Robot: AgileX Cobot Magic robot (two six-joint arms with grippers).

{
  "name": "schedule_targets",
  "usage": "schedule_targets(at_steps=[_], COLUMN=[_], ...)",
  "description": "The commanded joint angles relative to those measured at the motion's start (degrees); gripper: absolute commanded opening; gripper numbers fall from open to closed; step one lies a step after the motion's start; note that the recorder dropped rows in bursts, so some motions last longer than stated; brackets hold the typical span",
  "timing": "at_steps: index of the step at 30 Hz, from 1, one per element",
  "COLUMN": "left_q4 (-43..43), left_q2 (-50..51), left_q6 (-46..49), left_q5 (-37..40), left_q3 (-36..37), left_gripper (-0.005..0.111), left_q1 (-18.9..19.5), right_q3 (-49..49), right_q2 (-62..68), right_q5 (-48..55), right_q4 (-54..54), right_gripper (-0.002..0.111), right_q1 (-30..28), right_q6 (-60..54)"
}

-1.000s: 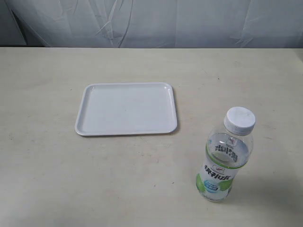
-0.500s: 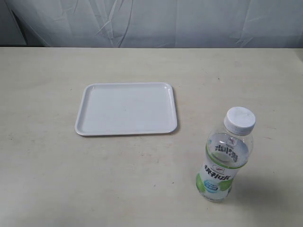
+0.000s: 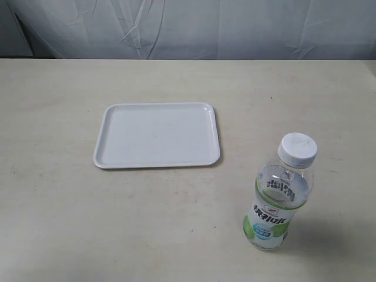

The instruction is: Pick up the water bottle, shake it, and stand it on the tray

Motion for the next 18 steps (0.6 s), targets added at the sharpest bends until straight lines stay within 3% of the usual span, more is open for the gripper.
schedule_targets(at_steps=[1, 3, 5, 10, 15, 18], left_q4=[0.04, 0.04, 0.04, 0.04, 0.04, 0.04], left_q2=[-0.29, -0.29, -0.29, -0.29, -0.29, -0.29], left_q6=[-0.45, -0.45, -0.45, -0.45, -0.45, -0.45], left_q5=[-0.25, -0.25, -0.25, -0.25, -0.25, -0.25], left_q3=[0.13, 0.13, 0.13, 0.13, 0.13, 0.13], left_gripper=[0.000, 0.000, 0.000, 0.000, 0.000, 0.000], left_q1=[0.08, 0.08, 0.08, 0.08, 0.08, 0.08], right_q3=[0.06, 0.06, 0.06, -0.55, -2.11, -1.32], right_q2=[6.83, 8.32, 9.04, 7.54, 2.31, -4.07], right_q5=[16.52, 11.79, 8.65, 8.49, 12.64, 12.50], right_q4=[20.63, 37.54, 55.98, 95.22, 124.23, 134.39], right_gripper=[-0.001, -0.001, -0.001, -0.001, -0.001, -0.001], right_q1=[0.05, 0.22, 0.47, 2.12, 4.68, 6.30], right_q6=[-10.12, -19.55, -35.94, -66.33, -96.45, -108.64])
